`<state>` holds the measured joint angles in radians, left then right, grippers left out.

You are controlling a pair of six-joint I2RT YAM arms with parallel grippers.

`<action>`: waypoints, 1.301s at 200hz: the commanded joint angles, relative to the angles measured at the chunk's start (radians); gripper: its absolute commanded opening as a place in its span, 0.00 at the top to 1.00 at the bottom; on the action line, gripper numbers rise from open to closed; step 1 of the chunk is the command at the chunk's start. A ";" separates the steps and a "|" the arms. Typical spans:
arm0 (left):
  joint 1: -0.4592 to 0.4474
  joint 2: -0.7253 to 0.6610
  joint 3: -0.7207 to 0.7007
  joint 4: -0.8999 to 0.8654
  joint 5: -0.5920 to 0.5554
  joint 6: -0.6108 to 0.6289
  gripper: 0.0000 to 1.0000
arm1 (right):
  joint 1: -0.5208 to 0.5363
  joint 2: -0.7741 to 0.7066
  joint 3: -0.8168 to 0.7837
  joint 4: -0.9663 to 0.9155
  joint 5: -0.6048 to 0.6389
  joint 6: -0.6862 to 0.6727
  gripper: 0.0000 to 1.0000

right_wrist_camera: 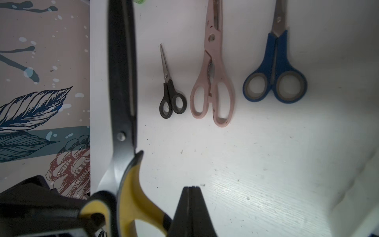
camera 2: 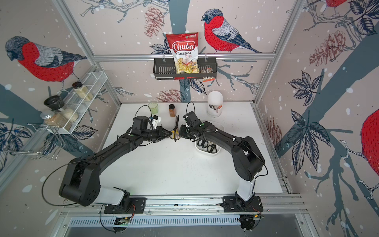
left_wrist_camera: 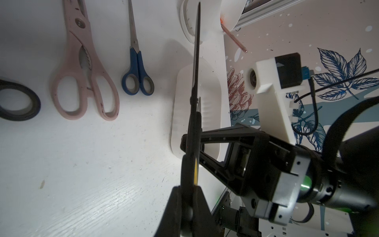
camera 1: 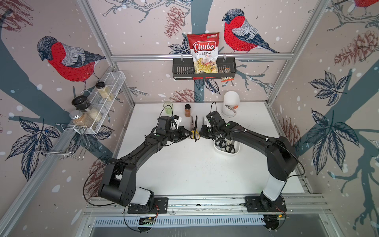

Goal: Take the scissors out of the storage box
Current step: Place the scissors at the center of the board.

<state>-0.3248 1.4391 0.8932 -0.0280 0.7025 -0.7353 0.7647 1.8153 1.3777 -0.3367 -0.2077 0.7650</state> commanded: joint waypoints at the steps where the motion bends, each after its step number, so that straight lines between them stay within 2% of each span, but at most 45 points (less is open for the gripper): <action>1: -0.024 0.009 0.001 0.079 0.010 -0.012 0.96 | 0.025 0.012 0.032 0.037 -0.045 0.018 1.00; 25: -0.039 0.018 0.000 0.079 0.000 -0.010 0.96 | 0.030 0.009 0.032 0.044 -0.050 0.024 1.00; 55: -0.015 0.002 -0.003 0.040 -0.027 0.021 0.97 | 0.020 -0.010 0.017 -0.025 0.010 -0.002 1.00; 83: 0.057 -0.014 -0.022 -0.008 -0.027 0.079 0.97 | -0.009 -0.066 -0.027 -0.060 0.057 -0.024 1.00; 173: 0.327 -0.027 -0.080 -0.141 -0.031 0.231 0.97 | -0.097 -0.171 -0.144 -0.082 0.058 -0.082 1.00; 211: 0.395 0.039 -0.052 -0.185 -0.058 0.303 0.97 | -0.118 -0.175 -0.161 -0.084 0.038 -0.106 1.00; 260: 0.412 0.174 0.043 -0.224 -0.056 0.379 0.97 | -0.142 -0.184 -0.162 -0.104 0.030 -0.137 1.00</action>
<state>0.0780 1.5696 0.8997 -0.2298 0.6445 -0.4160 0.6308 1.6436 1.2167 -0.4282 -0.1680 0.6559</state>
